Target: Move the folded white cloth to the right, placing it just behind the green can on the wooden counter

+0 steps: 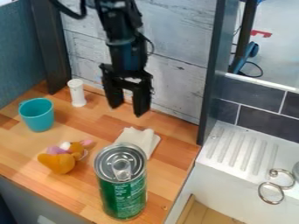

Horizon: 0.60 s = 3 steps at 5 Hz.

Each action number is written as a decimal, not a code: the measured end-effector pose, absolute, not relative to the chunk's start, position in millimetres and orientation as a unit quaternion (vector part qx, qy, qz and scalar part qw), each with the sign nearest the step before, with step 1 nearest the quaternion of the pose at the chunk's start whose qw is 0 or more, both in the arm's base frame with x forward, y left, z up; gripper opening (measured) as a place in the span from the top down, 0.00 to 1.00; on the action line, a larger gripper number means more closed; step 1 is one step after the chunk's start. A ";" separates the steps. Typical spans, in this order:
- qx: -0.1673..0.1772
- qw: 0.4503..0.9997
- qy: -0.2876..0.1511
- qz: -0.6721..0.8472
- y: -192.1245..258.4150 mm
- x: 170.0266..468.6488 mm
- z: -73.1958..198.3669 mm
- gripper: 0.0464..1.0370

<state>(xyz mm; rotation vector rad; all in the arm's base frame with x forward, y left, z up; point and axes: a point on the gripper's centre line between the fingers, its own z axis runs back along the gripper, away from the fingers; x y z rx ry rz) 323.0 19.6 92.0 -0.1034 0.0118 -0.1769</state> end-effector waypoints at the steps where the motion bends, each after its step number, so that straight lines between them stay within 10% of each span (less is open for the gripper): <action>1: -0.001 0.997 0.019 -0.073 47.1 298.6 111.4 0.04; 3: 0.020 0.997 0.022 -0.074 67.8 259.1 129.1 0.04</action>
